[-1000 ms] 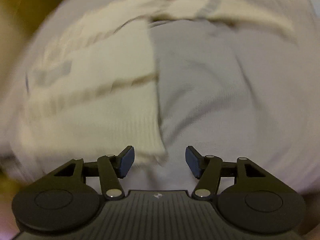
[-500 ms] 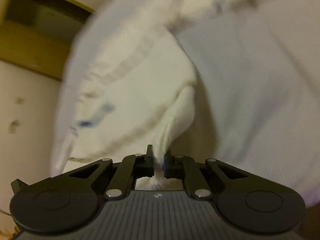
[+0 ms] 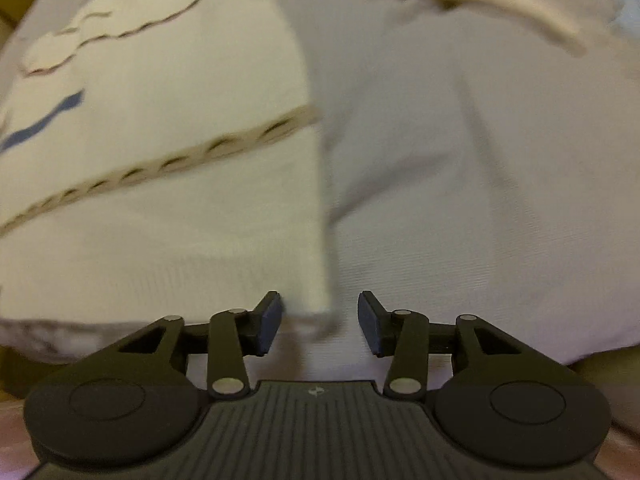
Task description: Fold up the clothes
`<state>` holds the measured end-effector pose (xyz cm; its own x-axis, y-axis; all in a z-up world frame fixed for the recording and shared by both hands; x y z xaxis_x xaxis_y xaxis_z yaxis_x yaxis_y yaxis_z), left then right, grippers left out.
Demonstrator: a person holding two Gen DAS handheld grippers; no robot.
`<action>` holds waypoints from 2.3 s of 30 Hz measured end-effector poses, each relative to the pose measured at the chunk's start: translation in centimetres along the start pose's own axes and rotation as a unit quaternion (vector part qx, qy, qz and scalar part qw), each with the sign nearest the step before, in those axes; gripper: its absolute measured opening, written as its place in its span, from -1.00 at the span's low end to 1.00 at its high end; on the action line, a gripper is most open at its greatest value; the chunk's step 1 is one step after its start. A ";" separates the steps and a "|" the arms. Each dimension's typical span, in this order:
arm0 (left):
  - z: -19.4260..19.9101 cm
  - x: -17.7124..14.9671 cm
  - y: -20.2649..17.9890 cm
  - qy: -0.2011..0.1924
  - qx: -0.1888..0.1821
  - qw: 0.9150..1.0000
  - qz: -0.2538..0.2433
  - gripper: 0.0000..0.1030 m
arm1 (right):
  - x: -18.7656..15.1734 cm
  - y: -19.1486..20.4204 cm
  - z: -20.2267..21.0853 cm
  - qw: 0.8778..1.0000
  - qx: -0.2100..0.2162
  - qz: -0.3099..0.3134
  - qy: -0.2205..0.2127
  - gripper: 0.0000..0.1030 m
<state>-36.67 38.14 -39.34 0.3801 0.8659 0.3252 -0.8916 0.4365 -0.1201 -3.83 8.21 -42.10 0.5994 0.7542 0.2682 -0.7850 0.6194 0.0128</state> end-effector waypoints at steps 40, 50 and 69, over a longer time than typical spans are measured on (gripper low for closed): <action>-18.8 46.1 -10.9 -0.117 -0.094 0.969 -0.195 -1.00 | 28.0 -1.5 -8.9 0.977 -0.041 -0.202 -0.051 0.22; -11.9 39.5 -0.1 -0.062 -0.052 0.997 -0.003 -0.50 | 25.4 -6.7 -9.2 0.930 0.029 -0.352 -0.096 0.27; -14.1 26.7 5.4 -0.009 -0.054 0.937 0.345 -0.65 | 20.1 -21.2 -11.4 0.848 0.038 -0.504 -0.158 -0.40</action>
<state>-27.84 67.07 -44.56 -0.2837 0.9470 0.1506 -0.8931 -0.2038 -0.4010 26.65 12.69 -47.93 0.9095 -0.2545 0.3286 0.0875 0.8901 0.4472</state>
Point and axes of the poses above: each gripper's, at about its wrist camera, not at the fingertips, and z roughly against the way its jaws point, y to its left, x to its top, the point moved 8 cm from there along -z, roughly the way its jaws point, and after that the axes turned 14 degrees about z, right-handed, at the moved point
